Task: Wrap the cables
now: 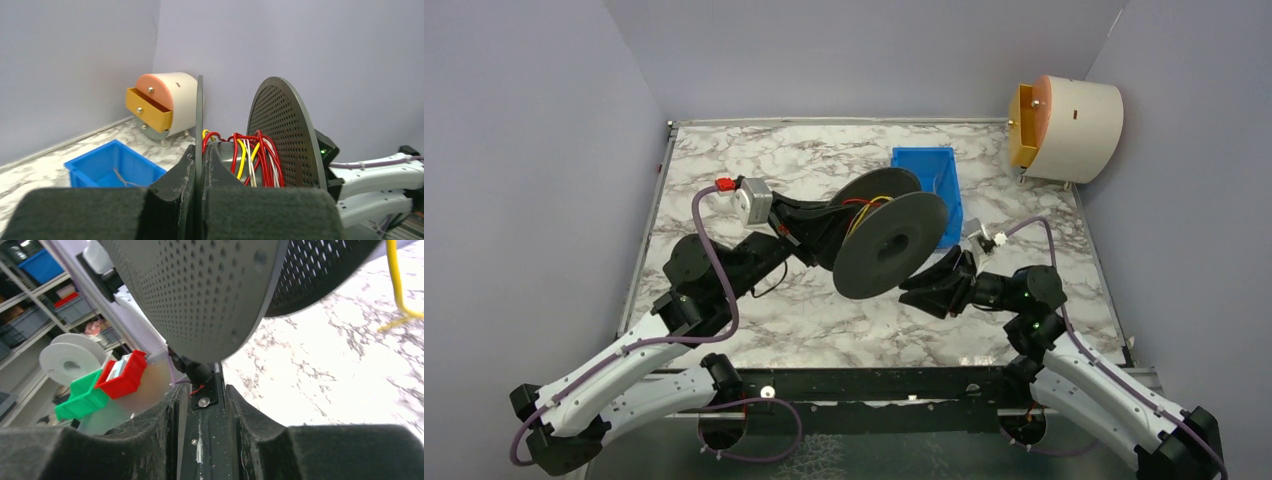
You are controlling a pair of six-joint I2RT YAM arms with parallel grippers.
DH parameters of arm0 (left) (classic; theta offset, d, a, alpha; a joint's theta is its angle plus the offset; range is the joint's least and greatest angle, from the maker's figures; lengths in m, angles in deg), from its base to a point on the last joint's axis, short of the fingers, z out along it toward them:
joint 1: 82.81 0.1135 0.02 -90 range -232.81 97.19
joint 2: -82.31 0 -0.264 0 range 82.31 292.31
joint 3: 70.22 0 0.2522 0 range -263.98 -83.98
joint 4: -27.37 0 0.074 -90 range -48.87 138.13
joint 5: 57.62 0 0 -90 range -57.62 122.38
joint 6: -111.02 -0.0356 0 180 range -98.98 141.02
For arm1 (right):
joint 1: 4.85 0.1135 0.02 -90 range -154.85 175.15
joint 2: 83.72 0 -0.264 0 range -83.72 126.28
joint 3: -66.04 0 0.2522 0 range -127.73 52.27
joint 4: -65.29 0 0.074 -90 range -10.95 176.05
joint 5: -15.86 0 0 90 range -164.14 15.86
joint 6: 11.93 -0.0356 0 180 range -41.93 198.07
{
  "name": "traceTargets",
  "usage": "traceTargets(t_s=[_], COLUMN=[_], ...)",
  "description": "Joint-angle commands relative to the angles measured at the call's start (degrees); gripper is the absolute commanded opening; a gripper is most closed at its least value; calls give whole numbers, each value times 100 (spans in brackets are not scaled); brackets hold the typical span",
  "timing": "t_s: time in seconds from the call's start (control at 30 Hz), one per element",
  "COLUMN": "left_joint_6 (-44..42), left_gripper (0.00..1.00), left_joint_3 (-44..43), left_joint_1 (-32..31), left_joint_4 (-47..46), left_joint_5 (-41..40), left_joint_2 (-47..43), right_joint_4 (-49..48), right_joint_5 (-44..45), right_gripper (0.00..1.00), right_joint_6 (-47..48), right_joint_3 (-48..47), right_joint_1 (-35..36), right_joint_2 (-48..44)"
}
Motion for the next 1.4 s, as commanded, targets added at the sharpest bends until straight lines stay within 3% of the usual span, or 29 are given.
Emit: traceTargets(t_s=[0.0, 0.23, 0.67, 0.8, 1.0, 1.27, 1.37], left_joint_6=[-420, -981, -2522, -2761, -3135, -3906, -4246], left_gripper=[0, 0, 0, 0, 0, 0, 0], left_joint_3=[-466, -691, -821, -925, -1279, -1837, -1975], left_joint_1=[17, 17, 17, 17, 17, 7, 0], left_joint_4=[55, 740, 1801, 1988, 2235, 2560, 2536], left_joint_5=[-689, -1445, -2852, -3057, -3466, -4189, -4526], left_joint_2=[-231, -266, 266, 528, 931, 1555, 1832], right_joint_4=[961, 1795, 3341, 3950, 4793, 5117, 5309], right_joint_5=[685, 1394, 2742, 3596, 4827, 5282, 5652], right_gripper=[40, 46, 46, 47, 54, 57, 64], right_joint_6=[443, 674, 1454, 1526, 1412, 1608, 1601], right_joint_3=[-141, -191, -835, -1084, -1438, -1935, -2092], right_joint_1=[48, 48, 48, 48, 48, 48, 48], right_joint_2=[-252, -351, -101, 18, 354, 783, 950])
